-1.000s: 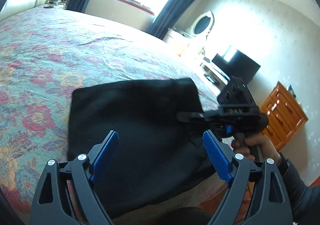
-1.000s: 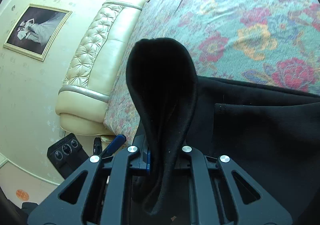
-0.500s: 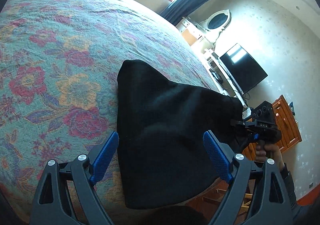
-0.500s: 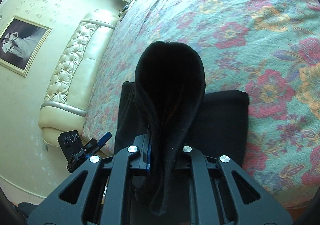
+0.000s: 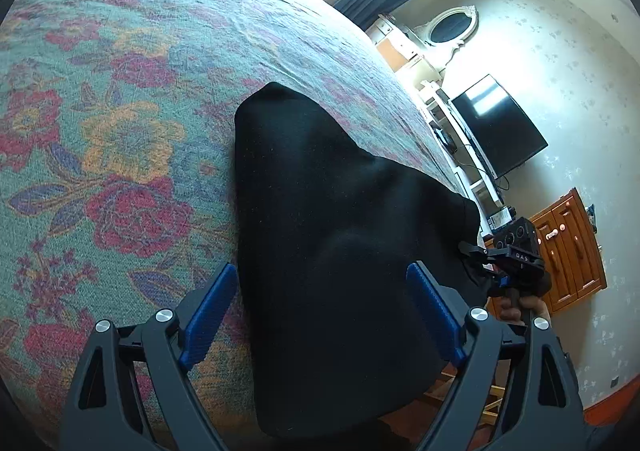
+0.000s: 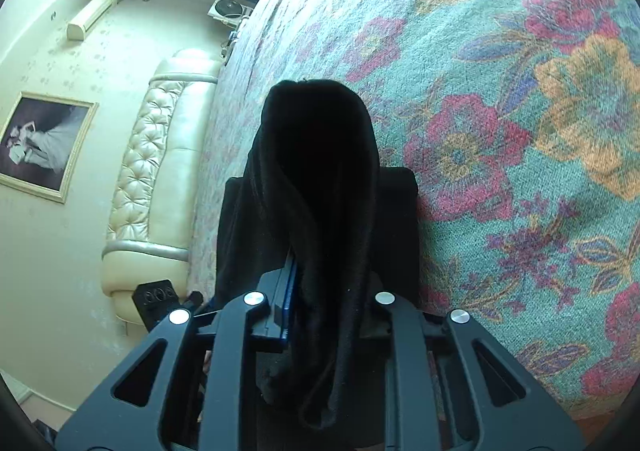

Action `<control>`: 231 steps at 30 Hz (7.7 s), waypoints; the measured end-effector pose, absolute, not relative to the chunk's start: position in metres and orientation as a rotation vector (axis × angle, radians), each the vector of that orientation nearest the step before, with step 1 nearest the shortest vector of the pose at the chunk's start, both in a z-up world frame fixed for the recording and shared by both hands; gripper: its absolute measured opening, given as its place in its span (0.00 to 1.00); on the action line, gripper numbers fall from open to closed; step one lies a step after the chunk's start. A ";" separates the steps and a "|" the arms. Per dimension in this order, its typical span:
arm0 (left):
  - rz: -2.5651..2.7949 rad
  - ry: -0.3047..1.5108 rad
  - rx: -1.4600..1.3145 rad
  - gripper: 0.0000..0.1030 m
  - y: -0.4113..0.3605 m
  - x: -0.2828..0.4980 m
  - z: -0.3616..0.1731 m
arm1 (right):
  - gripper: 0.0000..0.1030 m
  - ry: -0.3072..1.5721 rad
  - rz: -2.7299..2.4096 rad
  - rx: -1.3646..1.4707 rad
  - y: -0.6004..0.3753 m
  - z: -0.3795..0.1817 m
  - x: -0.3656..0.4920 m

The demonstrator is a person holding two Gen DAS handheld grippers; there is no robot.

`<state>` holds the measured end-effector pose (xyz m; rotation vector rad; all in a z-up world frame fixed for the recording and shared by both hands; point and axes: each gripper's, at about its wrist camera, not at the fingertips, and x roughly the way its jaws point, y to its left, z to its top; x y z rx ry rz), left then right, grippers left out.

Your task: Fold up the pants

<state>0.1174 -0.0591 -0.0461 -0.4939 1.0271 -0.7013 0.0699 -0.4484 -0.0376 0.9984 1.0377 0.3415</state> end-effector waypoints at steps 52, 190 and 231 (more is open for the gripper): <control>-0.795 1.019 -0.377 0.52 -0.087 0.106 -0.062 | 0.38 0.988 0.302 1.160 -0.450 -0.097 -0.020; -0.925 1.201 -0.473 0.38 -0.102 0.211 -0.074 | 0.40 1.079 0.379 0.962 -0.474 -0.084 0.041; -0.701 1.104 -0.479 0.26 0.042 0.252 -0.068 | 0.32 1.010 0.500 0.963 -0.352 -0.086 0.163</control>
